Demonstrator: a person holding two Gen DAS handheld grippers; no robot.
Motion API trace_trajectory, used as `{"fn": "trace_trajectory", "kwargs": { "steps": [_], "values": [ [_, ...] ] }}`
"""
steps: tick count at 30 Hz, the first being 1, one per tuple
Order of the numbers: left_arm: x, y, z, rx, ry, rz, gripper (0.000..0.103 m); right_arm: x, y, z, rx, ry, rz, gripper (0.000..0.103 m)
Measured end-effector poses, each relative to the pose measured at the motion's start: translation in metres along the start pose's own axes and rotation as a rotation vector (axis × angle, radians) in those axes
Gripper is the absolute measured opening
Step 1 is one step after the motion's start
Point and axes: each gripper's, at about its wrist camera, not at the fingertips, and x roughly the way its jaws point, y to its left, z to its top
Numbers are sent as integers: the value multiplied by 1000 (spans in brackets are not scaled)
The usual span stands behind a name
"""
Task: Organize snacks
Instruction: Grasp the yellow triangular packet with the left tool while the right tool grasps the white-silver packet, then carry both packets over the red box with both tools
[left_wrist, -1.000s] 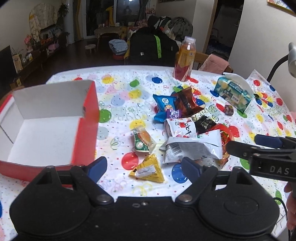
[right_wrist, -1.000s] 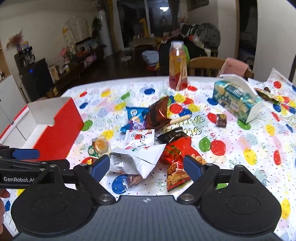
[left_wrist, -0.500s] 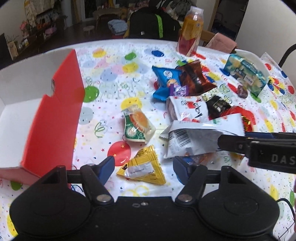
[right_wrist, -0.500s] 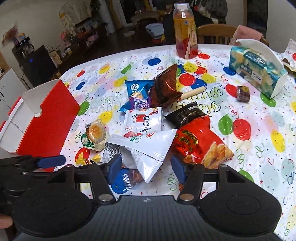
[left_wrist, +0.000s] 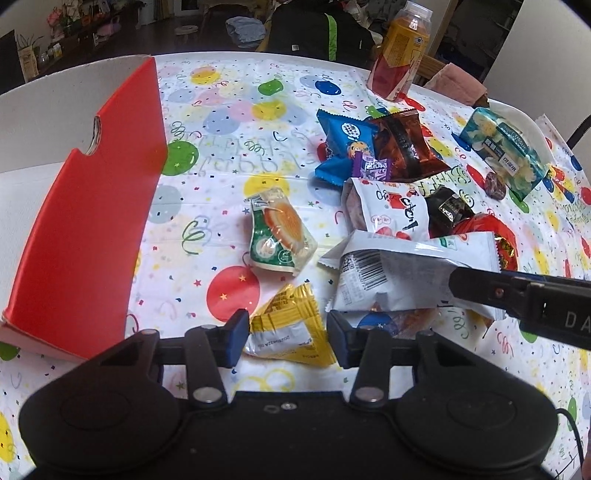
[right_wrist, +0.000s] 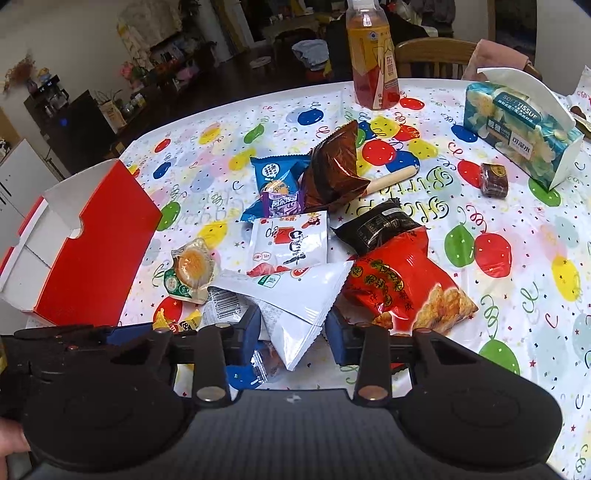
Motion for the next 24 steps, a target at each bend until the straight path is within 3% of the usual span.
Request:
{"fn": "trace_trajectory", "kwargs": {
  "steps": [3, 6, 17, 24],
  "values": [
    [-1, 1, -1, 3, -4, 6, 33, -1, -1, -1, 6, -5, 8, 34],
    [-3, 2, -2, 1, -9, 12, 31, -3, -2, -3, -5, -13, 11, 28],
    [-31, 3, -4, -16, -30, 24, 31, -24, -3, -3, -38, -65, 15, 23],
    [-62, 14, 1, -25, -58, -31, 31, -52, 5, -1, -56, -130, 2, 22]
  ]
}}
